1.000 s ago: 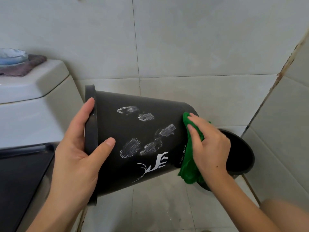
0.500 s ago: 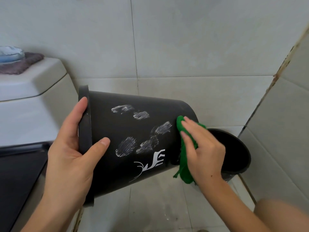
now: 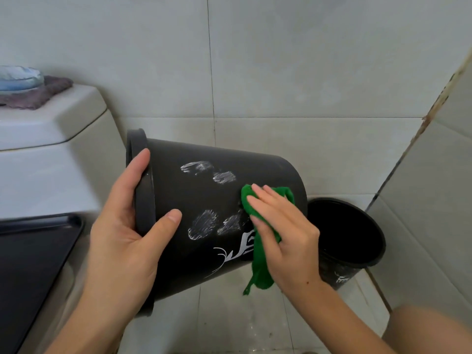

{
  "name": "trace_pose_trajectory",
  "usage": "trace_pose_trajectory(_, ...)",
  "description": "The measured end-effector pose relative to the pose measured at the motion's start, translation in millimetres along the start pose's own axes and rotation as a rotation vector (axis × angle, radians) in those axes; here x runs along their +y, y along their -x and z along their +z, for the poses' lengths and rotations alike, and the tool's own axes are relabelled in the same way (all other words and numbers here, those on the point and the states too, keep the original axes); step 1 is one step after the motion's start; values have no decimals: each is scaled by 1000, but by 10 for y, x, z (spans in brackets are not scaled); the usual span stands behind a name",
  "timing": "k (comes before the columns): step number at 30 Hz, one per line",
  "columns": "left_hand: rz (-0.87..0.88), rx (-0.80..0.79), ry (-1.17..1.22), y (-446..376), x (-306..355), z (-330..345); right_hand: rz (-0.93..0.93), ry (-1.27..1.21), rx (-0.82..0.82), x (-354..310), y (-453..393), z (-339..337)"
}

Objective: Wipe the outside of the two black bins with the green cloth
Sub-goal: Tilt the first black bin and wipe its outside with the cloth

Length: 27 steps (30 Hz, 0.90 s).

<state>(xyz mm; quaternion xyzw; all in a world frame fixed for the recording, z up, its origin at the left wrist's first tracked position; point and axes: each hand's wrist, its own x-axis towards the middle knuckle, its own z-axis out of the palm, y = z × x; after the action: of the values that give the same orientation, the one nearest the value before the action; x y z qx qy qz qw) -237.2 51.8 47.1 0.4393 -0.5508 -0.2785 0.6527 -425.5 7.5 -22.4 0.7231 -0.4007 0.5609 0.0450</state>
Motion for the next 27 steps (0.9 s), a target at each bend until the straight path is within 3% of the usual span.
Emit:
trace_pose_trajectory(3,9,-6,-4,28,18,5,-25,49,-9,79,-159,-35)
trace_pose_trajectory(8,45,-15,-20,48,104,52,134,-7,80,136,-340,-113)
trace_pose_trajectory(16,-12,-38,-11,70,71,16,-172,24,-47,-5,-103,-111)
trace_pose_trajectory(22,-3,-32,-7,51,131,-26,10,112,34,291,-217,-211)
trace_pose_trajectory(27,-21,-36,7,46,78,-14,-151,71,-16,44,-51,-119)
